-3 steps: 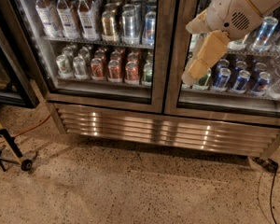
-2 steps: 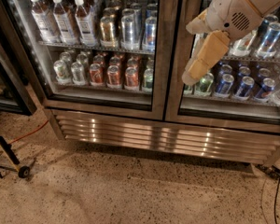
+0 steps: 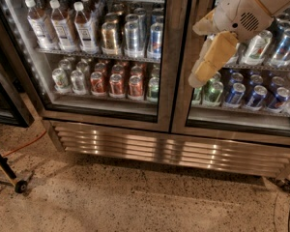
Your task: Open left fridge door
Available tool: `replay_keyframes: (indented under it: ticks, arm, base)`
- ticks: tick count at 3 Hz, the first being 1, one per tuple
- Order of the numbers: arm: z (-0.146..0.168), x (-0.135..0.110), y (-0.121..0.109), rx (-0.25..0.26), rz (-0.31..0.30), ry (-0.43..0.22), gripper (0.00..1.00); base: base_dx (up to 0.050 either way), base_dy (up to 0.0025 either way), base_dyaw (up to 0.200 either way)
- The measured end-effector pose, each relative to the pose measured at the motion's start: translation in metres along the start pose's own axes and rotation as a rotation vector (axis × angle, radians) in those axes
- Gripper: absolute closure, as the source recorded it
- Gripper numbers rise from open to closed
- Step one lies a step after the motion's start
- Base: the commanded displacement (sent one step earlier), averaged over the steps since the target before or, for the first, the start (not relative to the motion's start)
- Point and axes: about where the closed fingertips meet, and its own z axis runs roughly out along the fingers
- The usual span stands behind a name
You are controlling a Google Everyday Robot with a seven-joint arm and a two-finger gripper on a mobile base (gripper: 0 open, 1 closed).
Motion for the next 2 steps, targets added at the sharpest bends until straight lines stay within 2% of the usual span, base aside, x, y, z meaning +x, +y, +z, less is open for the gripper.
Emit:
replay_keyframes:
  ticks: [1, 2]
  arm:
    - [-0.001, -0.002, -0.001, 0.016, -0.006, -0.007, 0.00]
    - [-0.014, -0.015, -0.015, 0.109, -0.035, -0.037, 0.00]
  base:
    - [0.000, 0.00000, 0.000]
    - [0.000, 0.00000, 0.000]
